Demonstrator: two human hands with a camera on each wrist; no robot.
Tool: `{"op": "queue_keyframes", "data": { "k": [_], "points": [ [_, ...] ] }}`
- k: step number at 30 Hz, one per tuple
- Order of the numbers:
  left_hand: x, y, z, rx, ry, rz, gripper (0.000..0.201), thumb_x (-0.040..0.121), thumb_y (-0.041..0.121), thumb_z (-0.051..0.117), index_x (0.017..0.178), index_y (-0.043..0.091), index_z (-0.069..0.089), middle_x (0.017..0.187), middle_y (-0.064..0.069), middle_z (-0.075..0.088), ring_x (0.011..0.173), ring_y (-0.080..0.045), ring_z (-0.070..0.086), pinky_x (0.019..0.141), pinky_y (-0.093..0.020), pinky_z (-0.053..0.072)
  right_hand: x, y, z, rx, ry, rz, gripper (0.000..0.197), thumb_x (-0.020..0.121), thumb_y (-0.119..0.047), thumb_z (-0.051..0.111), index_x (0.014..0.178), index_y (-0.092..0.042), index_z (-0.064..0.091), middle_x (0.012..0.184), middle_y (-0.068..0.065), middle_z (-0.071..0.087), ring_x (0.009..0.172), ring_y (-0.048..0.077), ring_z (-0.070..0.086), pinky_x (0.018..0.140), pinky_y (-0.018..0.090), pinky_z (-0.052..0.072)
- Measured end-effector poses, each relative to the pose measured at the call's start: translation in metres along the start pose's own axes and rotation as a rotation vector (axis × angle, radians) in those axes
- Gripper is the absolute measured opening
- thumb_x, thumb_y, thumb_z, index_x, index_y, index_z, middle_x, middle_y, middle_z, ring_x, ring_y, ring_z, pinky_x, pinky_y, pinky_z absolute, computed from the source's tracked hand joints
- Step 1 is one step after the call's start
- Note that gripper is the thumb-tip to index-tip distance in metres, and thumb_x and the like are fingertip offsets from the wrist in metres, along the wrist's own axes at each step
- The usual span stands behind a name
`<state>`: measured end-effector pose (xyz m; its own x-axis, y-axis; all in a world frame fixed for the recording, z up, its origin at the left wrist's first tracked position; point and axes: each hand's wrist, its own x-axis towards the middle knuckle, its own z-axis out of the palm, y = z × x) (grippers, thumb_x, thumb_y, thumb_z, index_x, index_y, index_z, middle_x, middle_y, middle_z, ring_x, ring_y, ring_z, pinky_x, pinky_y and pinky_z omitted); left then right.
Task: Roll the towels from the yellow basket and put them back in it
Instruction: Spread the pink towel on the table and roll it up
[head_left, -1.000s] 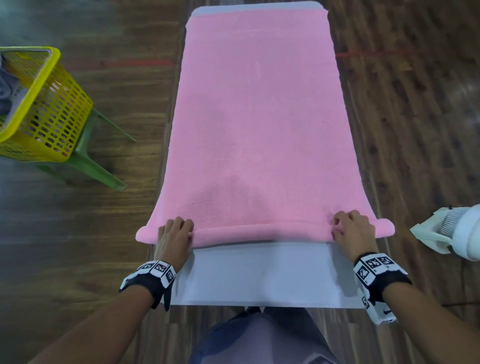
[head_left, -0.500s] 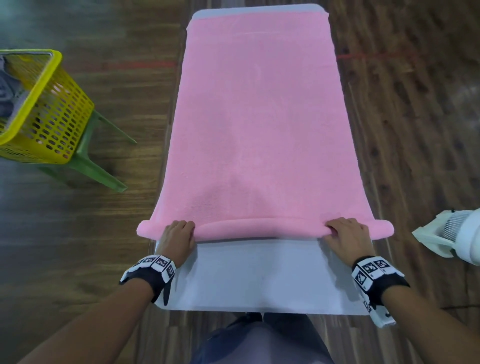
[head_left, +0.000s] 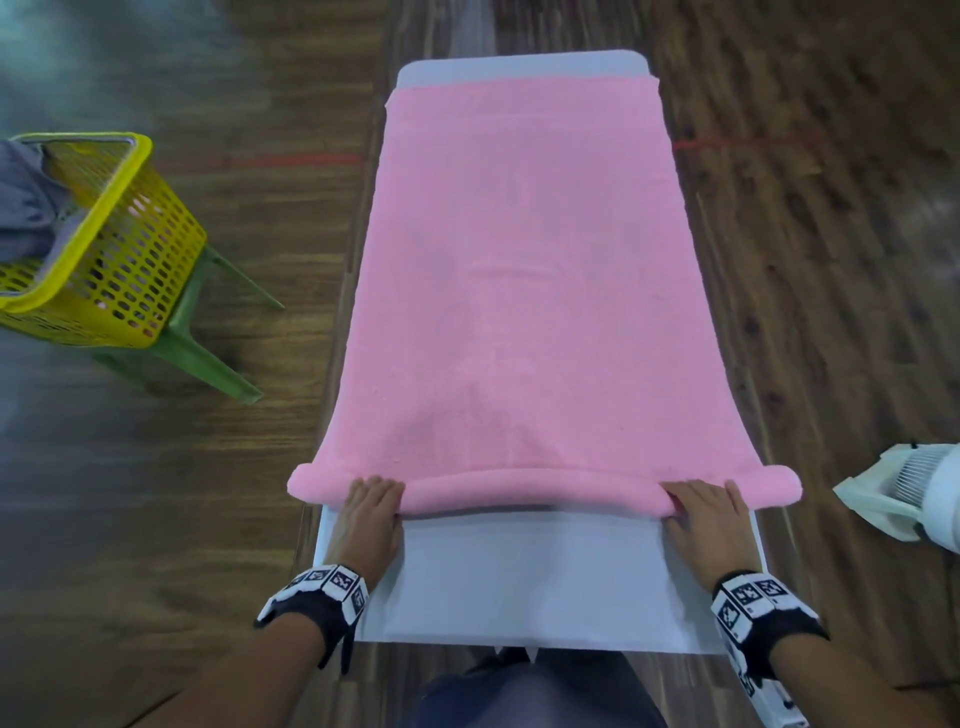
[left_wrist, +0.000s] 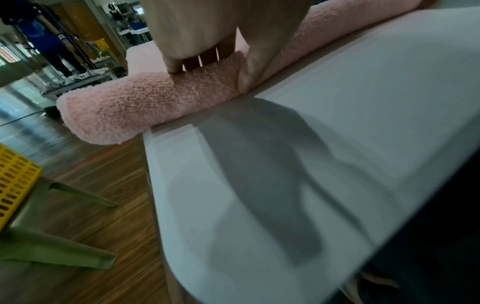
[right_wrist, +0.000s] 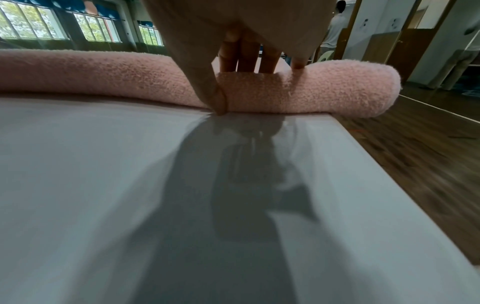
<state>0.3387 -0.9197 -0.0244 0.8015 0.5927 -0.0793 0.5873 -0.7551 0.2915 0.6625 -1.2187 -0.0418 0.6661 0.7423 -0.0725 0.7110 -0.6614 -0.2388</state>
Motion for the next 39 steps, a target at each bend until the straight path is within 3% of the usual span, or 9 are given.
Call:
{"op": "queue_keyframes", "data": {
  "k": [4, 9, 16, 20, 22, 25, 29, 34, 39],
  "points": [
    [-0.027, 0.011, 0.000, -0.001, 0.036, 0.035, 0.047, 0.060, -0.002, 0.078, 0.104, 0.003, 0.063, 0.105, -0.010, 0.057, 0.097, -0.027, 0.047, 0.082, -0.042, 0.051, -0.034, -0.005, 0.002, 0.013, 0.034, 0.018, 0.043, 0.069, -0.031, 0.040, 0.099, -0.019, 0.067, 0.092, -0.001, 0.068, 0.090, 0.026, 0.062, 0.103, 0.046, 0.028],
    [-0.054, 0.016, -0.005, 0.000, 0.042, 0.029, 0.047, 0.044, 0.002, 0.084, 0.088, 0.010, 0.068, 0.087, -0.003, 0.065, 0.086, -0.019, 0.052, 0.071, -0.037, 0.053, -0.071, -0.004, 0.004, -0.008, 0.014, 0.030, 0.043, 0.067, -0.034, 0.041, 0.098, -0.020, 0.068, 0.088, -0.002, 0.068, 0.085, 0.026, 0.063, 0.098, 0.048, 0.035],
    [-0.077, 0.001, -0.005, -0.046, -0.057, 0.034, 0.049, 0.068, 0.026, 0.041, 0.114, 0.014, 0.050, 0.090, -0.003, 0.065, 0.080, -0.026, 0.059, 0.075, -0.038, 0.054, -0.089, -0.003, -0.005, -0.022, -0.013, 0.015, 0.047, 0.065, -0.037, 0.043, 0.101, -0.024, 0.071, 0.093, -0.004, 0.071, 0.089, 0.022, 0.066, 0.095, 0.048, 0.038],
    [-0.065, -0.002, -0.005, -0.042, -0.039, -0.125, 0.051, 0.095, 0.028, 0.025, 0.136, 0.007, 0.045, 0.134, -0.012, 0.054, 0.126, -0.033, 0.048, 0.111, -0.051, 0.031, -0.070, 0.007, -0.011, 0.028, 0.018, 0.080, 0.040, 0.088, -0.017, 0.058, 0.128, -0.020, 0.061, 0.132, 0.004, 0.059, 0.124, 0.026, 0.052, 0.106, 0.056, 0.029],
    [-0.066, -0.007, -0.002, -0.001, -0.085, -0.151, 0.053, 0.095, 0.033, 0.034, 0.138, 0.004, 0.046, 0.142, -0.013, 0.046, 0.134, -0.034, 0.040, 0.113, -0.050, 0.023, -0.069, 0.016, -0.010, 0.011, -0.027, 0.054, 0.041, 0.091, -0.027, 0.051, 0.131, -0.020, 0.057, 0.134, 0.003, 0.056, 0.127, 0.025, 0.048, 0.105, 0.056, 0.030],
    [-0.076, -0.012, -0.002, 0.050, -0.153, -0.045, 0.050, 0.066, 0.014, 0.076, 0.114, 0.007, 0.062, 0.113, -0.011, 0.065, 0.108, -0.035, 0.062, 0.099, -0.050, 0.044, -0.080, 0.021, -0.011, -0.004, -0.095, 0.016, 0.045, 0.070, -0.019, 0.074, 0.115, -0.019, 0.065, 0.113, 0.003, 0.067, 0.107, 0.030, 0.062, 0.095, 0.056, 0.040],
    [-0.072, -0.008, -0.018, 0.158, -0.104, -0.040, 0.023, 0.068, 0.030, 0.047, 0.079, 0.021, 0.065, 0.085, 0.004, 0.064, 0.081, -0.024, 0.061, 0.078, -0.039, 0.039, -0.073, 0.022, -0.022, -0.070, -0.134, 0.066, 0.043, 0.067, -0.041, 0.041, 0.093, -0.024, 0.071, 0.093, -0.002, 0.071, 0.089, 0.028, 0.066, 0.093, 0.053, 0.038],
    [-0.064, -0.012, -0.012, 0.168, -0.041, -0.089, 0.041, 0.089, 0.028, 0.035, 0.122, 0.014, 0.056, 0.125, -0.003, 0.056, 0.113, -0.027, 0.053, 0.096, -0.050, 0.044, -0.053, 0.027, -0.029, 0.001, -0.079, 0.101, 0.035, 0.096, -0.032, 0.047, 0.130, -0.029, 0.056, 0.138, -0.007, 0.052, 0.128, 0.017, 0.047, 0.111, 0.052, 0.023],
    [-0.082, -0.015, -0.014, 0.138, -0.143, -0.015, 0.045, 0.061, 0.023, 0.073, 0.104, 0.014, 0.064, 0.099, -0.002, 0.066, 0.093, -0.027, 0.064, 0.085, -0.044, 0.050, -0.077, 0.041, -0.023, -0.068, -0.172, 0.034, 0.048, 0.065, -0.041, 0.047, 0.104, -0.025, 0.069, 0.101, -0.003, 0.070, 0.095, 0.029, 0.065, 0.089, 0.051, 0.045]
  ]
}}
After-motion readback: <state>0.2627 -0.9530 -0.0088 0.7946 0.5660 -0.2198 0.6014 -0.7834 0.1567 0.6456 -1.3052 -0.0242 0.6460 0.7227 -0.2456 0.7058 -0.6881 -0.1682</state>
